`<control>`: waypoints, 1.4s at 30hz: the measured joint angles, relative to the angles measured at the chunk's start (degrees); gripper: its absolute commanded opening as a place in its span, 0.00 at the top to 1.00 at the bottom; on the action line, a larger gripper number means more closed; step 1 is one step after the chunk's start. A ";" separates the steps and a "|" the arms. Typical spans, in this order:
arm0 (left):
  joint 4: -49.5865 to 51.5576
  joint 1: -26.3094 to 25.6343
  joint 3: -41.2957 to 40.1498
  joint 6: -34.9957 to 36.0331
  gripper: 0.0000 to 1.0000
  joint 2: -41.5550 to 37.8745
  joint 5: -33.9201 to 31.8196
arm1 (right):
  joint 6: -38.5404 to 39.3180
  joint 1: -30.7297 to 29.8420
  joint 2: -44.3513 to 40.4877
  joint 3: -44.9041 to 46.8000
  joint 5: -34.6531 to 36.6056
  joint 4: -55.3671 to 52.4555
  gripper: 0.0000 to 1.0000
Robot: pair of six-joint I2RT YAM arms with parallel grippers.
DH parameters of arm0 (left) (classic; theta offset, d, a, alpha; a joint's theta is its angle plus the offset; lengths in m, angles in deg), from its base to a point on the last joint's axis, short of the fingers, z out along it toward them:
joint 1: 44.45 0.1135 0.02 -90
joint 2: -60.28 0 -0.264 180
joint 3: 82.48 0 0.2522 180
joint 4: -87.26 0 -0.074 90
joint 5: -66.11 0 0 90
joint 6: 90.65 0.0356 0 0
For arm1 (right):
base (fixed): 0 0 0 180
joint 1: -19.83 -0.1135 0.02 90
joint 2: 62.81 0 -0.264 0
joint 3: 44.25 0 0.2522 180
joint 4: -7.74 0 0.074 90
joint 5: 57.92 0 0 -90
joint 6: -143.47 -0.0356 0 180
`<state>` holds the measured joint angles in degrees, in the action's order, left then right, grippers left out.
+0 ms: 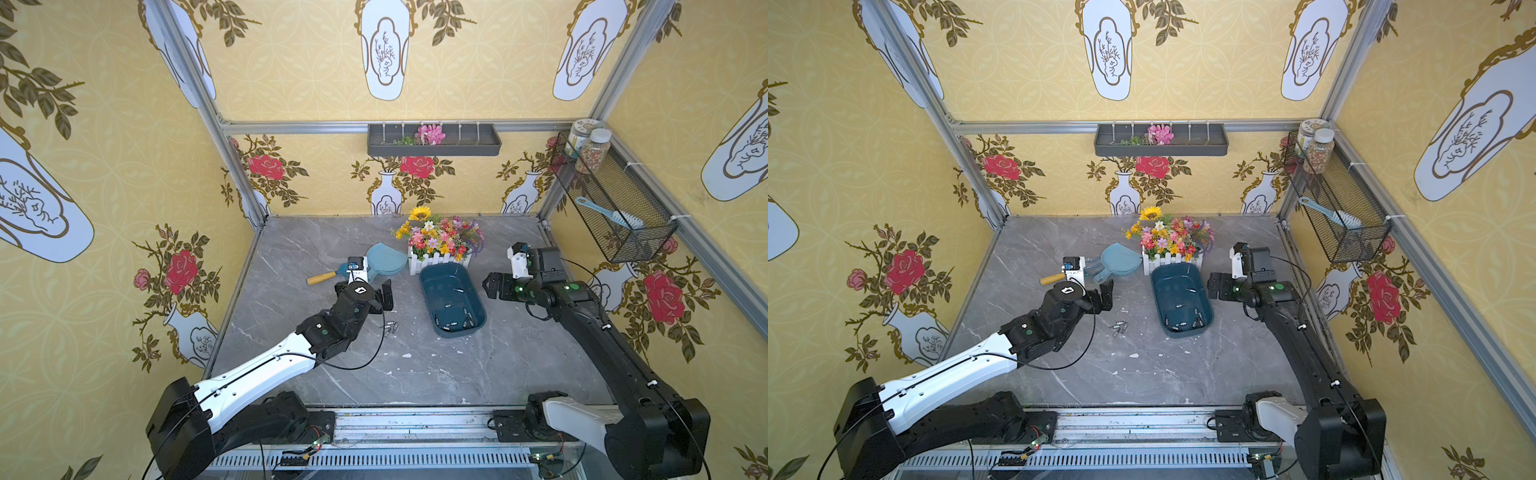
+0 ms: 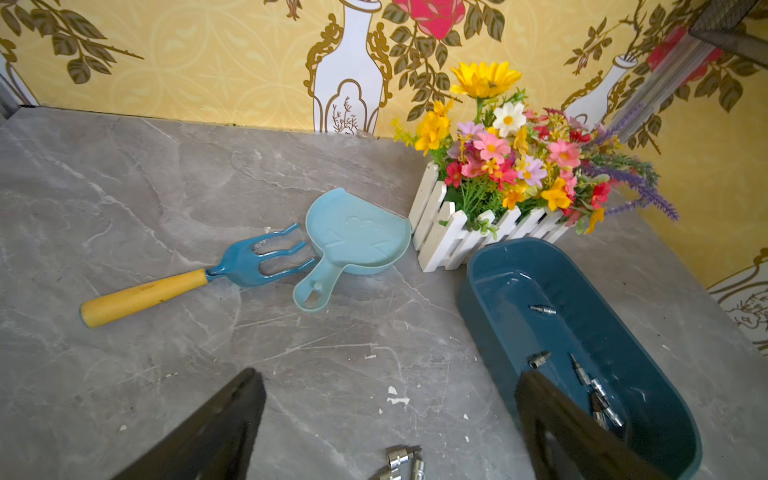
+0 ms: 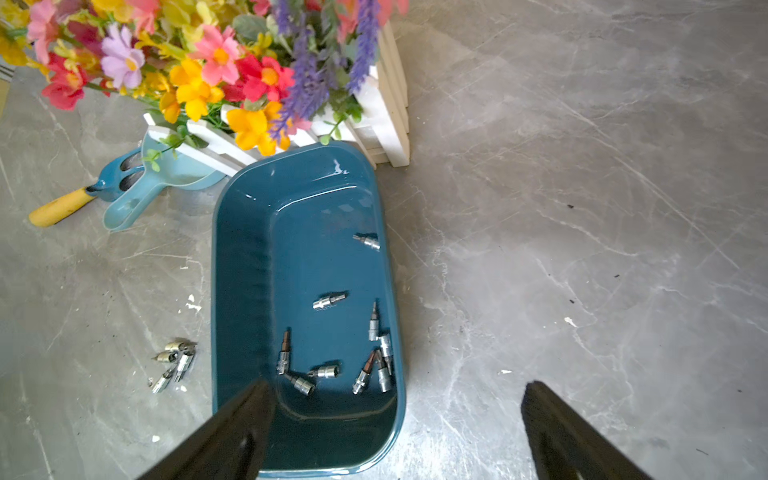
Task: Put the bit on the desktop into the storage box
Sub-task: Pick up the screwdriver bit from the center of the board.
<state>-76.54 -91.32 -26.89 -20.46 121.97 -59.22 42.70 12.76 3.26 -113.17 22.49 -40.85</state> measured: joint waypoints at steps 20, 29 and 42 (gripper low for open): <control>-1.99 5.60 -6.38 -7.67 0.00 -6.97 -1.16 | -5.46 -34.67 20.04 -15.69 8.55 -3.41 0.14; -1.95 6.10 -6.71 -8.76 0.00 -7.28 -1.36 | -6.64 -42.80 32.74 -21.84 9.70 -3.76 0.22; -1.49 6.51 -6.82 -9.38 0.00 -8.11 -1.97 | -9.29 -43.15 42.42 -23.45 9.68 -0.24 0.34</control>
<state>-78.03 -84.81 -33.71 -29.84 113.86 -61.18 33.41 -30.39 45.68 -136.62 32.18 -41.09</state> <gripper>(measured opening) 0.999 0.692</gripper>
